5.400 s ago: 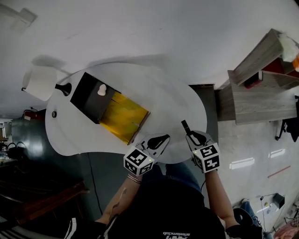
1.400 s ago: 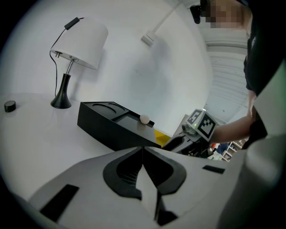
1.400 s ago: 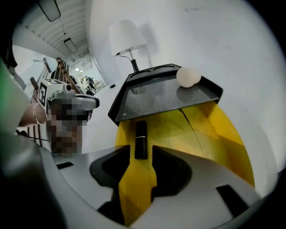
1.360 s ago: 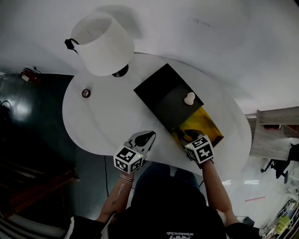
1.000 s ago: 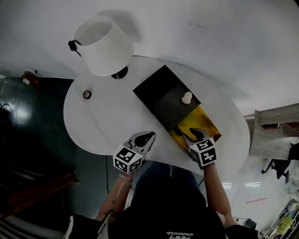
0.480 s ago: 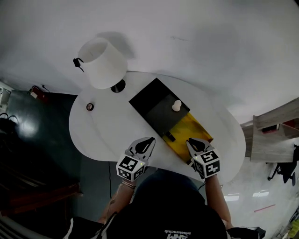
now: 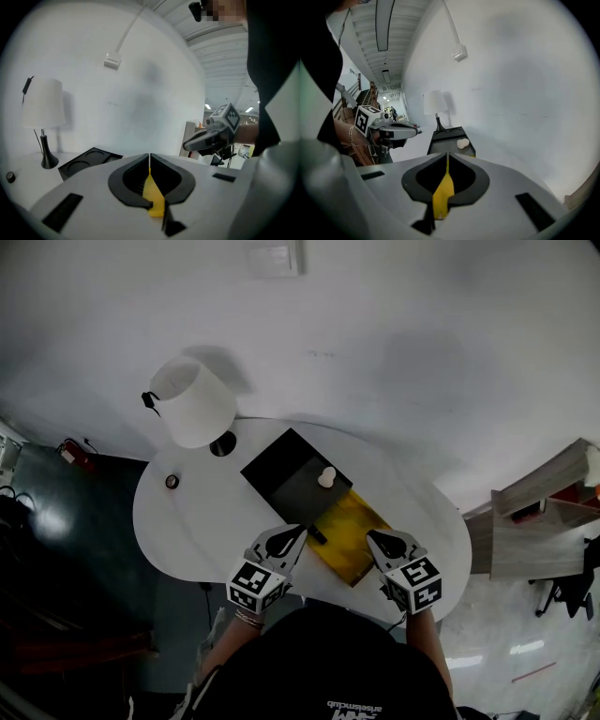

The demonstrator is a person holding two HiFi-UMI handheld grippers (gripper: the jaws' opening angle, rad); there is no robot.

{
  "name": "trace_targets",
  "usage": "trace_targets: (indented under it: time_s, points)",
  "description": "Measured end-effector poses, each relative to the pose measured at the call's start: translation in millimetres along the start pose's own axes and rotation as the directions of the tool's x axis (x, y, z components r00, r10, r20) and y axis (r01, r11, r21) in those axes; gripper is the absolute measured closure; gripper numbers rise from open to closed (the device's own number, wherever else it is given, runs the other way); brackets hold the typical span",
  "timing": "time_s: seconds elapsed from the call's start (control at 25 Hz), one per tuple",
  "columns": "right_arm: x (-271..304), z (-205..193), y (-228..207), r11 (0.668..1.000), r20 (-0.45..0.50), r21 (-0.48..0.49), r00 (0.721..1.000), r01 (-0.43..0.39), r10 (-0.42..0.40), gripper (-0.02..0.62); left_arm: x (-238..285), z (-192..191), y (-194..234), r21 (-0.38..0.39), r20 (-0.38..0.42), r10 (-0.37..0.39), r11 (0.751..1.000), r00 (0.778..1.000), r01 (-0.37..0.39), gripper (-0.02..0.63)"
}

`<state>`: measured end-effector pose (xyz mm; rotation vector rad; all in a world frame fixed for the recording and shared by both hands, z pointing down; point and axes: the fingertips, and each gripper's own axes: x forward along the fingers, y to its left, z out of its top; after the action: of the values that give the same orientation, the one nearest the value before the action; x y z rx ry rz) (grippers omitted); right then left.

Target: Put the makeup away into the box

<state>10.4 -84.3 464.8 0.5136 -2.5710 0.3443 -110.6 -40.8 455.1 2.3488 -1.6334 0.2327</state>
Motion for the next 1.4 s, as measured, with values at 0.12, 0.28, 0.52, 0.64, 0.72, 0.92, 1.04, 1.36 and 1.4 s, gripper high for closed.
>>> trace_targets:
  time_s: [0.12,0.28,0.52,0.64,0.72,0.92,1.04,1.36,1.4]
  points:
    - [-12,3,-4,1.000,0.007,-0.007,1.000,0.001,-0.001,0.565,4,6,-13,0.072,-0.011,-0.036,0.997,0.999,0.037,0.586]
    - [-27,11,-3,0.999,0.019,-0.036,1.000,-0.013,0.014,0.566,9,16,-21,0.159,-0.020,-0.074,0.984,0.997,0.076,0.586]
    - [-43,10,0,0.999,0.066,-0.032,0.997,-0.038,0.040,0.566,16,18,-14,0.056,0.031,-0.060,0.997,0.998,0.058,0.586]
    - [-49,8,5,0.998,0.089,-0.053,0.995,-0.039,0.043,0.566,21,21,-18,0.033,0.039,-0.058,0.998,0.998,0.057,0.586]
    - [-51,1,11,0.998,0.097,-0.031,0.994,-0.051,0.054,0.566,22,21,-23,0.042,0.038,-0.058,0.998,0.998,0.056,0.586]
    - [-57,-17,15,0.999,0.099,0.010,0.994,-0.049,0.048,0.566,21,19,-26,-0.010,0.040,-0.012,1.000,0.999,0.012,0.586]
    - [-59,-24,16,0.998,0.117,0.014,0.992,-0.055,0.053,0.566,15,12,-33,-0.028,0.038,-0.007,1.000,0.999,0.008,0.586]
    - [-59,-19,16,0.999,0.134,-0.003,0.990,-0.037,0.037,0.566,0,4,-39,0.014,0.022,0.012,1.000,1.000,-0.012,0.586]
    - [-58,-16,16,1.000,0.137,-0.002,0.990,-0.030,0.030,0.566,-1,4,-36,0.012,0.020,0.008,1.000,1.000,-0.008,0.586]
